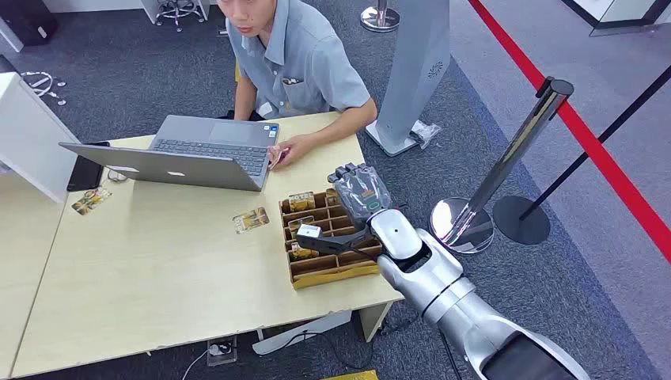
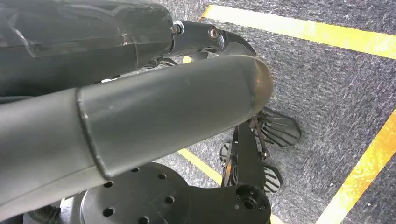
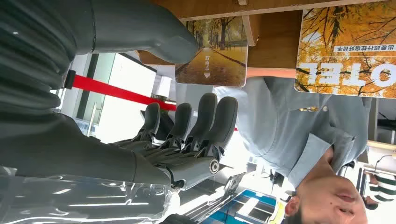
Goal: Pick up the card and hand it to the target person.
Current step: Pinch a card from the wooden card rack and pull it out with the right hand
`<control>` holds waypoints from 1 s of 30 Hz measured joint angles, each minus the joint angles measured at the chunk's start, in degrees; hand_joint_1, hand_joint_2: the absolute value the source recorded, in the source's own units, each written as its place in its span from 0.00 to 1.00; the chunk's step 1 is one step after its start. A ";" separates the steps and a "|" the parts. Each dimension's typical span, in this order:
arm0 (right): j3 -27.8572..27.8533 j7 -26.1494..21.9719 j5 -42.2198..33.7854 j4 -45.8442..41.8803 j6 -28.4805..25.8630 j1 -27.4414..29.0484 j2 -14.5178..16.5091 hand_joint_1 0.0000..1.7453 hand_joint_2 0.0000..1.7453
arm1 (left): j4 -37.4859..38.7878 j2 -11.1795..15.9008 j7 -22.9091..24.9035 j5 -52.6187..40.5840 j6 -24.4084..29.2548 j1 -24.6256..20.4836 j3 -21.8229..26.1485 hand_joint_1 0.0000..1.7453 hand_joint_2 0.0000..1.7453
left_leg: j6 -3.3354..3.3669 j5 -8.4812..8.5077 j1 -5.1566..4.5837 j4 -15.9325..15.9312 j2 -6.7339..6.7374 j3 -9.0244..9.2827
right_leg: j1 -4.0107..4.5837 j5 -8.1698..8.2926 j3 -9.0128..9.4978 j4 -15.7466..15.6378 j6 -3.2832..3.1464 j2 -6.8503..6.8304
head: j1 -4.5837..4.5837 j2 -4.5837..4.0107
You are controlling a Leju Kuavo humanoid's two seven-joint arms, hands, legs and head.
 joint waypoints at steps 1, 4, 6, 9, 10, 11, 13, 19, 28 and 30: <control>0.01 0.00 -0.01 0.03 -0.03 -0.01 0.00 0.50 1.00 | 0.00 0.00 -0.01 -0.01 0.00 0.00 0.00 0.00 0.00 | 0.00 0.00 0.00 0.00 0.00 0.00 | 0.00 0.00 0.00 0.00 0.00 0.00 | 0.00 0.00; 0.02 0.05 -0.03 0.37 -0.11 -0.02 -0.02 0.51 1.00 | 0.00 0.00 -0.02 -0.02 -0.01 0.00 -0.02 0.00 0.00 | 0.00 0.00 0.00 0.00 0.00 0.00 | 0.00 0.00 0.00 0.00 0.00 0.00 | 0.00 0.00; 0.02 0.14 -0.04 0.81 -0.13 -0.03 -0.04 0.52 1.00 | 0.00 0.00 -0.02 -0.02 -0.02 0.00 -0.08 0.00 0.00 | 0.00 0.00 0.00 0.00 0.00 0.00 | 0.00 0.00 0.00 0.00 0.00 0.00 | 0.00 0.00; 0.00 0.21 -0.04 1.38 -0.14 -0.03 -0.06 0.53 1.00 | 0.00 0.00 -0.02 -0.02 -0.02 0.00 -0.23 0.00 0.00 | 0.00 0.00 0.00 0.00 0.00 0.00 | 0.00 0.00 0.00 0.00 0.00 0.00 | 0.00 0.00; 0.00 0.23 -0.04 1.55 -0.14 -0.03 -0.07 0.53 1.00 | 0.00 0.00 -0.02 -0.02 -0.02 0.00 -0.27 0.00 0.00 | 0.00 0.00 0.00 0.00 0.00 0.00 | 0.00 0.00 0.00 0.00 0.00 0.00 | 0.00 0.00; 0.00 0.25 -0.04 1.73 -0.15 -0.03 -0.07 0.53 1.00 | 0.00 0.00 -0.02 -0.02 -0.03 0.00 -0.30 0.00 0.00 | 0.00 0.00 0.00 0.00 0.00 0.00 | 0.00 0.00 0.00 0.00 0.00 0.00 | 0.00 0.00; 0.00 0.26 -0.04 1.98 -0.17 -0.04 -0.07 0.54 1.00 | 0.00 0.00 -0.02 -0.02 -0.03 0.00 -0.33 0.00 0.00 | 0.00 0.00 0.00 0.00 0.00 0.00 | 0.00 0.00 0.00 0.00 0.00 0.00 | 0.00 0.00; 0.00 0.26 -0.05 2.50 -0.25 -0.11 -0.06 0.59 1.00 | 0.00 0.00 -0.01 -0.02 -0.02 0.00 -0.36 0.00 0.00 | 0.00 0.00 0.00 0.00 0.00 0.01 | 0.00 0.00 0.01 0.00 0.00 0.00 | 0.00 0.00; 0.00 0.21 -0.01 2.87 -0.90 -0.33 -0.01 0.58 1.00 | 0.00 0.00 -0.02 -0.01 0.00 0.00 -0.37 0.00 0.00 | 0.00 0.00 0.00 0.01 0.00 0.01 | 0.00 0.00 0.02 0.00 0.00 0.00 | 0.00 0.00; 0.00 0.20 0.04 2.86 -0.91 -0.33 0.00 0.58 1.00 | 0.00 0.00 -0.01 0.00 0.01 0.00 -0.37 0.00 0.00 | 0.00 0.00 0.00 0.01 0.00 0.01 | 0.00 0.00 0.02 0.00 0.00 0.00 | 0.00 0.00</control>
